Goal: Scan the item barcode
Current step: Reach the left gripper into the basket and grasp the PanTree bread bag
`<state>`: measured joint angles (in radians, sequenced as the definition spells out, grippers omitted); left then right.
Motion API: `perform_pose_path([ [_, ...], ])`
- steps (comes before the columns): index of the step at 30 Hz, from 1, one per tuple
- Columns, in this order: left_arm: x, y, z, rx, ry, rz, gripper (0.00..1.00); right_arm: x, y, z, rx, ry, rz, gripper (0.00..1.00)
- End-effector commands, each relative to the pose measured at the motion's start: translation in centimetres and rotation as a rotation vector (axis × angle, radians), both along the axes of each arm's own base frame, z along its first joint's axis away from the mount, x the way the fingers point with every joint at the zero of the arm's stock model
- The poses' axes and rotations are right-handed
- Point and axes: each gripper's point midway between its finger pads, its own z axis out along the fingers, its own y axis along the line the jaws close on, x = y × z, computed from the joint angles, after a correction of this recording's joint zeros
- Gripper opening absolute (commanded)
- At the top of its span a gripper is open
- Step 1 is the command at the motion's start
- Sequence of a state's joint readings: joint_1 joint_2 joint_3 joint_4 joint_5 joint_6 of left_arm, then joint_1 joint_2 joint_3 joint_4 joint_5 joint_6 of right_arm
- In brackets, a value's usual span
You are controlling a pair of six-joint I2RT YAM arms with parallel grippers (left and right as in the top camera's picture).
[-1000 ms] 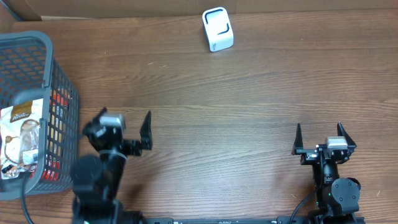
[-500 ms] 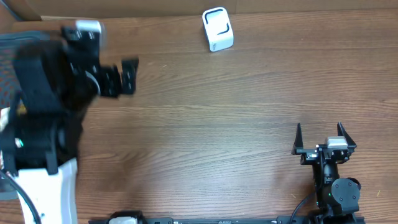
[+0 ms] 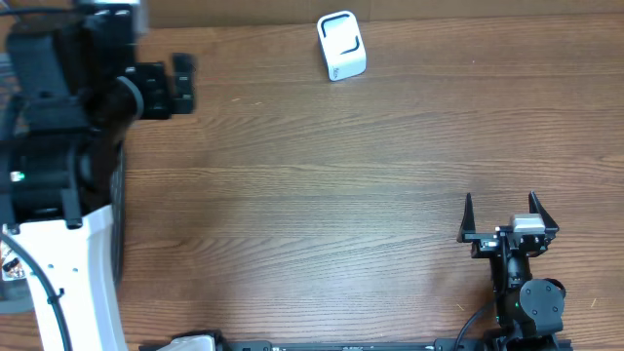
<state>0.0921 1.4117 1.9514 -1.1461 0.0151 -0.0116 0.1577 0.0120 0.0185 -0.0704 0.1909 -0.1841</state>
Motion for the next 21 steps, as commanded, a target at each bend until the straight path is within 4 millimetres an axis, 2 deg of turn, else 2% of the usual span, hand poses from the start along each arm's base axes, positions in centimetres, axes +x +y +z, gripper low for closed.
perform_pose_path([
  [1, -2.2, 8.0, 0.1, -0.104, -0.014, 0.399, 1.00, 0.0, -0.1, -0.1, 0.000, -0.005, -0.006, 1.00],
  [6, -5.9, 16.1, -1.5, -0.252, -0.027, 0.723, 1.00, 0.0, -0.1, -0.1, 0.000, -0.005, -0.006, 1.00],
  [10, -7.2, 20.7, -3.3, -0.287, -0.058, 0.862, 1.00, 0.0, -0.1, -0.1, 0.000, -0.005, -0.006, 1.00],
  [14, -7.3, 23.5, -6.8, -0.261, -0.032, 0.898, 1.00, 0.0, -0.1, -0.1, 0.000, -0.005, -0.006, 1.00],
  [21, -6.7, 25.6, -13.0, -0.154, 0.054, 0.835, 1.00, 0.0, -0.1, -0.1, 0.000, -0.005, -0.006, 1.00],
])
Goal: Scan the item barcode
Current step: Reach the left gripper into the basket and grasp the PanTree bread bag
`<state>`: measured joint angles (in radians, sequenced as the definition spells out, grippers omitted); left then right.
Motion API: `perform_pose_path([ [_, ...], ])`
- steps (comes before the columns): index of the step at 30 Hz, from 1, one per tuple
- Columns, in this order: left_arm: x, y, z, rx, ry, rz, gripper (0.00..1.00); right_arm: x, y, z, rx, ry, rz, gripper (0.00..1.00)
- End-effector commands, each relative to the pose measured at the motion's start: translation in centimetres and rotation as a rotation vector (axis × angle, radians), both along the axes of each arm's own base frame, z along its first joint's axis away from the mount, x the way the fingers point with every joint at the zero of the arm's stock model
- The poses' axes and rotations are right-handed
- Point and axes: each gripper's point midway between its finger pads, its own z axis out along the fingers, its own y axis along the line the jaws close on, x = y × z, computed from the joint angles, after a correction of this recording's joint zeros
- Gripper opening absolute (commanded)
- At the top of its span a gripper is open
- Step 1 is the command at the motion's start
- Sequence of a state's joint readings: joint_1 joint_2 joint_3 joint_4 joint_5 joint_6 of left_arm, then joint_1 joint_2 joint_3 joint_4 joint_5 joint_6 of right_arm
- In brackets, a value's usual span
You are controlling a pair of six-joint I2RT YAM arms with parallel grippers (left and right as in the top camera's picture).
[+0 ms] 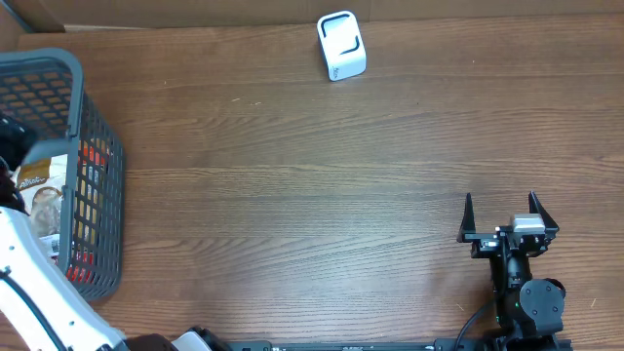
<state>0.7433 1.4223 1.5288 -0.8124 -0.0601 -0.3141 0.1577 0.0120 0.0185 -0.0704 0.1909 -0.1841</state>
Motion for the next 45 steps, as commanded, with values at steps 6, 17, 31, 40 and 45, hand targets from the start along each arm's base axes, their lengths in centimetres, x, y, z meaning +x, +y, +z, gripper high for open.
perform_pose_path([
  [6, 0.6, 2.1, -7.4, 0.082, 0.249, -0.168, 1.00, 0.0, -0.1, -0.1, 0.000, -0.005, -0.006, 1.00],
  [17, 0.7, 3.7, -13.8, 0.040, 0.451, -0.232, 1.00, 0.0, -0.1, -0.1, 0.000, -0.005, -0.006, 1.00],
  [31, -1.1, 5.2, -19.3, -0.043, 0.591, -0.235, 1.00, 0.0, -0.1, -0.1, 0.000, -0.005, -0.006, 1.00],
  [40, -0.4, 4.5, -21.5, -0.085, 0.606, -0.318, 0.96, 0.0, -0.1, -0.1, 0.000, -0.005, -0.006, 1.00],
  [45, -0.3, 4.7, -22.5, -0.089, 0.623, -0.337, 0.96, 0.0, -0.1, -0.1, 0.000, -0.005, -0.006, 1.00],
])
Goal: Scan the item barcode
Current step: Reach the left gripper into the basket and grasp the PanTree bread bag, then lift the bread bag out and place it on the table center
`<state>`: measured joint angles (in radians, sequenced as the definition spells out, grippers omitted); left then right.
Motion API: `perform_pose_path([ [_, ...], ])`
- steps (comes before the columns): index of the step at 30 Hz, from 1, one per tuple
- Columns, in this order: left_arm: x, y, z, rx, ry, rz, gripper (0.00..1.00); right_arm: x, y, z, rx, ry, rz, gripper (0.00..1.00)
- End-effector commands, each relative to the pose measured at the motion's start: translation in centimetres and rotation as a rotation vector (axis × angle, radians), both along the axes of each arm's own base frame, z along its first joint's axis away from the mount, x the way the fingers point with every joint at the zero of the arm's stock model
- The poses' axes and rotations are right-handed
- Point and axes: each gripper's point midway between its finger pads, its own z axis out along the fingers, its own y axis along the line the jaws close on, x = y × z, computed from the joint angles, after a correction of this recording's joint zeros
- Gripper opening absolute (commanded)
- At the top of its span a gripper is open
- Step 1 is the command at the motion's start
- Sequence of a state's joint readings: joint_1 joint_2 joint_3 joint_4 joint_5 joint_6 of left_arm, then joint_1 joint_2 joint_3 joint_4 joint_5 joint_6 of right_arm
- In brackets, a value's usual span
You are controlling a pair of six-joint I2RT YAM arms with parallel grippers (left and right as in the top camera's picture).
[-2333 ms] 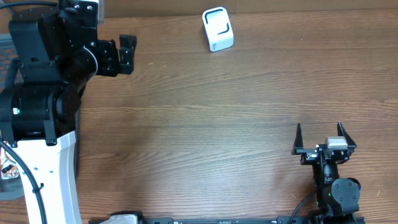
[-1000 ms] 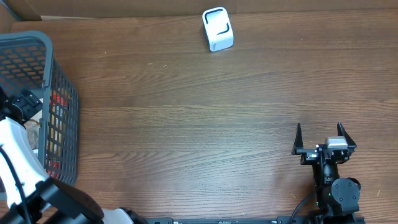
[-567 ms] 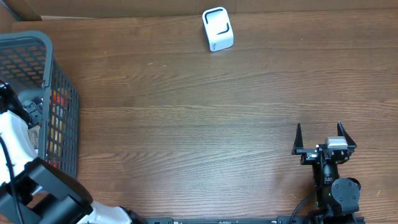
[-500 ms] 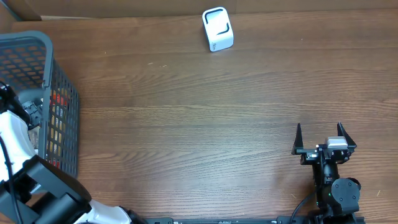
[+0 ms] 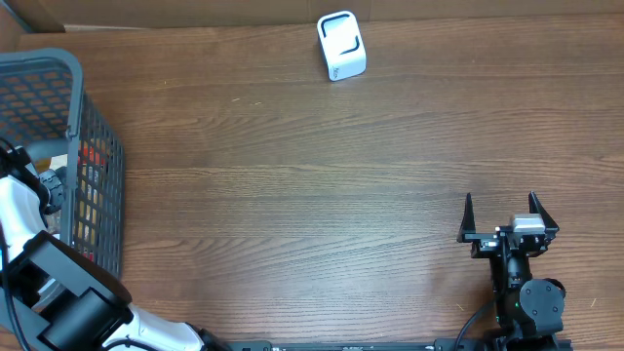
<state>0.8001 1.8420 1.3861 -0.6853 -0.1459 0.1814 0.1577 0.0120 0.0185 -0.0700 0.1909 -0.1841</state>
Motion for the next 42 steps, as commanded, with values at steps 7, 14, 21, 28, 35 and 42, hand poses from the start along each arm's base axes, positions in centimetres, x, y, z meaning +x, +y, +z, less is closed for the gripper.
perform_pose_path([
  [7, -0.4, -0.3, -3.1, -0.043, 0.068, -0.031, 0.85, 0.0, -0.1, -0.1, 0.000, -0.005, -0.006, 1.00],
  [14, -0.5, -0.1, -3.7, -0.041, 0.084, -0.026, 0.45, 0.0, -0.1, -0.1, 0.000, -0.005, -0.006, 1.00],
  [21, 0.0, 0.4, -2.6, -0.018, 0.059, -0.018, 0.04, 0.0, -0.1, -0.1, 0.000, -0.005, -0.006, 1.00],
  [28, 1.9, 2.0, 5.7, 0.073, -0.121, 0.104, 0.04, 0.0, -0.1, -0.1, 0.000, -0.005, -0.006, 1.00],
  [35, 3.3, 0.0, 16.4, 0.078, -0.406, 0.145, 0.04, 0.0, -0.1, -0.1, 0.000, -0.005, -0.006, 1.00],
  [42, 3.5, -5.8, 25.2, 0.093, -0.642, 0.017, 0.04, 0.0, -0.1, -0.1, 0.000, -0.005, -0.006, 1.00],
])
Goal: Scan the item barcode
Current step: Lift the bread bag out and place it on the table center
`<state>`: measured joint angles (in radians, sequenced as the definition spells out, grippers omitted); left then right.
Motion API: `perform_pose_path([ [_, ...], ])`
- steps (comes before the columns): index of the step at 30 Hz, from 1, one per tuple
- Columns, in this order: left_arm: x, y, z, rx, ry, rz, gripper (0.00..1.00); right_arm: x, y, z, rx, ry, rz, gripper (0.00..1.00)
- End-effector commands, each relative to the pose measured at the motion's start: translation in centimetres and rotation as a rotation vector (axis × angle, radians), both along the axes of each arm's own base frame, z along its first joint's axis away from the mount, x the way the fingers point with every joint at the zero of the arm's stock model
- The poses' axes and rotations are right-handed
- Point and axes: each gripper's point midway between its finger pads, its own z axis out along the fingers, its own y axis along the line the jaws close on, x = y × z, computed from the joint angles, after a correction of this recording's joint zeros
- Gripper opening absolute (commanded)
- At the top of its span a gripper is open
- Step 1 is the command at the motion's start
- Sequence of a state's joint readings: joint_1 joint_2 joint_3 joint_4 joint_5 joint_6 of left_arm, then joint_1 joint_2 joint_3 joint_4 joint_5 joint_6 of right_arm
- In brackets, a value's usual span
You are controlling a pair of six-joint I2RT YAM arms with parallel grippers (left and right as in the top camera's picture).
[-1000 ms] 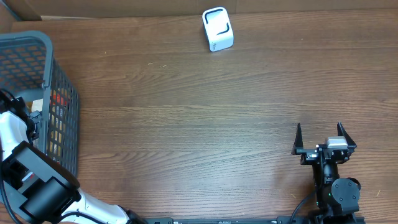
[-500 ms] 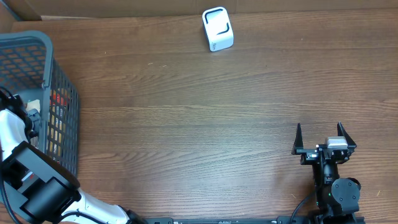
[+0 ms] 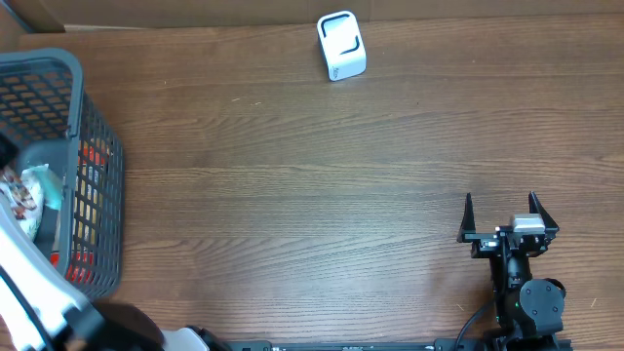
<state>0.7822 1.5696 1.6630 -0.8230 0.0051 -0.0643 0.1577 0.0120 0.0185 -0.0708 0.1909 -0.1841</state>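
A white barcode scanner (image 3: pixel 340 46) stands at the far edge of the table. At the left, a dark mesh basket (image 3: pixel 96 156) holds several packets. A pale packet (image 3: pixel 23 191) shows blurred at the basket's left edge, close to my left arm (image 3: pixel 21 283), which comes up from the lower left. That arm's fingers are hidden at the frame edge, so I cannot tell whether they hold the packet. My right gripper (image 3: pixel 500 201) rests open at the lower right, with nothing between its fingers.
Red and yellow packets (image 3: pixel 88 180) show through the basket's mesh wall. A cardboard edge (image 3: pixel 175 12) runs along the back of the wooden table (image 3: pixel 312 195).
The left arm's black wrist was down inside the basket. Now only its blurred white link shows at the lower left, and a pale packet sits higher at the basket's left edge. The right arm has not moved.
The left arm first loomed over the top left corner, covering the basket. Then it had dropped to the left edge, leaving the basket and a snack packet in view. Then its wrist reached into the basket. Now a pale packet appears beside the arm.
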Motion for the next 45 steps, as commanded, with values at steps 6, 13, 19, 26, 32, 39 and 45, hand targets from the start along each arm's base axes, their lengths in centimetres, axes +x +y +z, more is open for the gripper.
perform_pose_path([
  [6, 1.4, -10.9, 11.2, 0.092, -0.296, -0.261, 0.04, 0.0, -0.1, -0.1, 0.000, -0.006, -0.006, 1.00],
  [13, 2.5, -19.1, 13.8, 0.110, -0.357, -0.474, 0.04, 0.0, -0.1, -0.1, 0.000, -0.006, -0.006, 1.00],
  [19, 4.1, -27.7, 11.0, 0.012, -0.273, -0.710, 0.04, 0.0, -0.1, -0.1, 0.000, -0.006, -0.006, 1.00],
  [26, 4.0, -36.4, 3.9, -0.054, 0.011, -0.911, 0.04, 0.0, -0.1, -0.1, 0.000, -0.006, -0.006, 1.00],
  [32, 4.1, -42.1, -4.5, -0.108, 0.254, -1.051, 0.04, 0.0, -0.1, -0.1, 0.000, -0.006, -0.006, 1.00],
  [39, 3.2, -48.0, -12.2, -0.161, 0.452, -1.236, 0.04, 0.0, -0.1, -0.1, 0.000, -0.005, -0.006, 1.00],
  [45, 2.8, -50.0, -16.3, -0.161, 0.571, -1.278, 0.04, 0.0, -0.1, -0.1, 0.000, -0.005, -0.006, 1.00],
])
